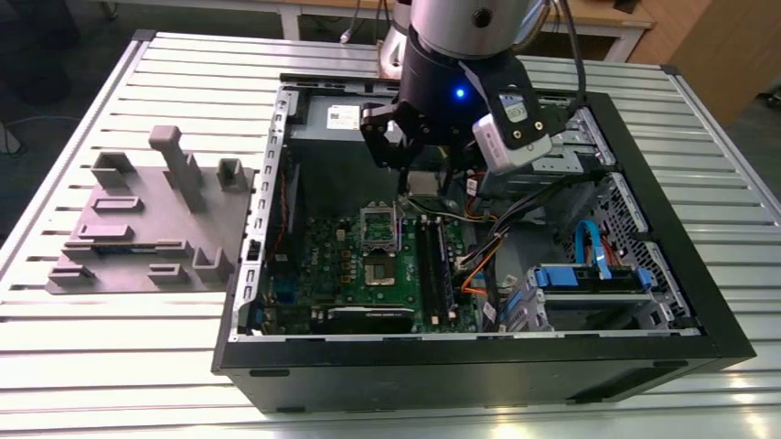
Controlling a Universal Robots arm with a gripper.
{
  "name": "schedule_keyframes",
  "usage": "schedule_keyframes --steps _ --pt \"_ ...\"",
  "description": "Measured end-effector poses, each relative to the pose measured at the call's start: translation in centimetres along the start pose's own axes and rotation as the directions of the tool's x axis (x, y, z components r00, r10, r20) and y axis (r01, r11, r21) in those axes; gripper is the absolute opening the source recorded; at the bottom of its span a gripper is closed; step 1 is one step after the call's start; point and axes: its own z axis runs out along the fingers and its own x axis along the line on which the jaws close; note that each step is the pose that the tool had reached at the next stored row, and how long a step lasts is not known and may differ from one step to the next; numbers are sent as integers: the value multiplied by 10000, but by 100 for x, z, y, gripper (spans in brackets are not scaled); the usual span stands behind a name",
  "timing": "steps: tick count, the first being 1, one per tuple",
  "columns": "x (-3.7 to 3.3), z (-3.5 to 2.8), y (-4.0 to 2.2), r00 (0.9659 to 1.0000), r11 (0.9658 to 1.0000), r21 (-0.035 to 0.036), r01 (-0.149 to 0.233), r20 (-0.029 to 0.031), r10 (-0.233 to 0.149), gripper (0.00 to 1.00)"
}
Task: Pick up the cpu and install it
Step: 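Place the cpu into insertion slot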
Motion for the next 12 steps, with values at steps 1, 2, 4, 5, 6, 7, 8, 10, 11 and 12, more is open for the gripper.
schedule_keyframes --steps 1,2,4,5,6,7,8,10,11,12 --pt "0 1 0 10000 10000 -1 0 0 0 47" --pt "0 0 0 10000 10000 -1 0 -1 0 47" --pt "2 4 0 10000 10000 -2 -1 0 1 47" --pt "23 17 -1 10000 10000 -4 -1 -1 1 47" --pt "42 32 -2 10000 10000 3 0 -11 0 47" --pt "61 50 -4 10000 10000 7 -1 -26 1 47" --pt "70 68 -12 10000 10000 5 0 -37 0 47" --pt "72 101 -56 9999 10000 8 13 -118 -13 47" --pt "71 119 -81 9999 10000 7 24 -158 -24 47" --pt "71 135 -112 9998 10000 7 28 -190 -28 47"
